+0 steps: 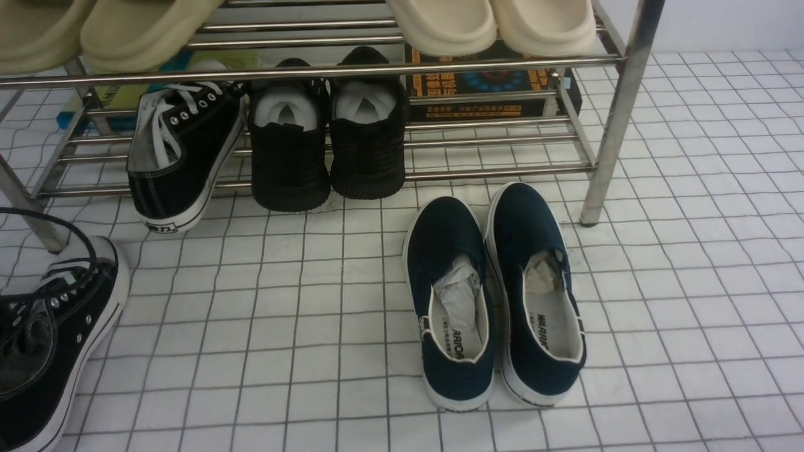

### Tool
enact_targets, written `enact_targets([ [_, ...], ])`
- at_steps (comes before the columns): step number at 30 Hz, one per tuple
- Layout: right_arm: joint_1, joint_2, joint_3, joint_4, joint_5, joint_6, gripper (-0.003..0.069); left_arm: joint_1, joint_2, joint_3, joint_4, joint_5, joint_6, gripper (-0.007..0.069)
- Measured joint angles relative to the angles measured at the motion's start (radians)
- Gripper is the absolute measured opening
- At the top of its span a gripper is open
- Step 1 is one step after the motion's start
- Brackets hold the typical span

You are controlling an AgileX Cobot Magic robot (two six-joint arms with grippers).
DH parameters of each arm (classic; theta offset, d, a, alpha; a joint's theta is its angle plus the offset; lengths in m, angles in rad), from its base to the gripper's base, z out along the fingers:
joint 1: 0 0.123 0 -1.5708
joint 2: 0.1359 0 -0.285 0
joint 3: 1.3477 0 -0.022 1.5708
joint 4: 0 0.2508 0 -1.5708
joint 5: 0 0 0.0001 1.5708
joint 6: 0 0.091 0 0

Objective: Take the shoes off the shelf with your hand from the white checkered tablecloth.
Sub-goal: 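Set the held shoe down on the floor in front of the rack with the left gripper, then grasp the leftmost shoe on the bottom shelf of the shoe rack with the left gripper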

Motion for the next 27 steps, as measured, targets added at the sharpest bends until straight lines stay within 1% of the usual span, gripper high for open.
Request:
enact_targets([
  [1, 0.000, 0.000, 0.000, 0.000, 0.000, 0.000, 0.0202, 0.000, 0.000, -0.026, 0.010, 0.035, -0.008, 0.0164],
  [5, 0.000, 0.000, 0.000, 0.000, 0.000, 0.000, 0.0209, 0.000, 0.000, -0.144, -0.006, 0.146, -0.055, 0.0284],
  [7, 0.000, 0.000, 0.000, 0.000, 0.000, 0.000, 0.0211, -0.002, 0.000, -0.218, -0.049, 0.202, -0.065, 0.0328],
  [9, 0.000, 0.000, 0.000, 0.000, 0.000, 0.000, 0.0214, -0.022, 0.000, -0.291, -0.106, 0.232, -0.062, 0.0351],
  [11, 0.000, 0.000, 0.000, 0.000, 0.000, 0.000, 0.0217, -0.065, 0.004, -0.341, -0.155, 0.235, -0.059, 0.0359],
  [12, 0.000, 0.000, 0.000, 0.000, 0.000, 0.000, 0.0217, -0.065, 0.004, -0.346, -0.166, 0.235, -0.059, 0.0359],
  [14, 0.000, 0.000, 0.000, 0.000, 0.000, 0.000, 0.0221, -0.155, 0.027, -0.413, -0.212, 0.215, -0.054, 0.0361],
  [15, 0.000, 0.000, 0.000, 0.000, 0.000, 0.000, 0.0222, -0.194, 0.044, -0.439, -0.217, 0.199, -0.051, 0.0360],
  [16, 0.000, 0.000, 0.000, 0.000, 0.000, 0.000, 0.0222, -0.209, 0.051, -0.449, -0.217, 0.196, -0.051, 0.0362],
  [17, 0.000, 0.000, 0.000, 0.000, 0.000, 0.000, 0.0225, -0.258, 0.082, -0.485, -0.217, 0.157, -0.050, 0.0362],
  [20, 0.000, 0.000, 0.000, 0.000, 0.000, 0.000, 0.0230, -0.323, 0.163, -0.561, -0.217, 0.079, -0.063, 0.0362],
  [23, 0.000, 0.000, 0.000, 0.000, 0.000, 0.000, 0.0233, -0.339, 0.252, -0.627, -0.217, 0.034, -0.099, 0.0362],
  [27, 0.000, 0.000, 0.000, 0.000, 0.000, 0.000, 0.0236, -0.339, 0.336, -0.665, -0.214, -0.003, -0.107, 0.0362],
])
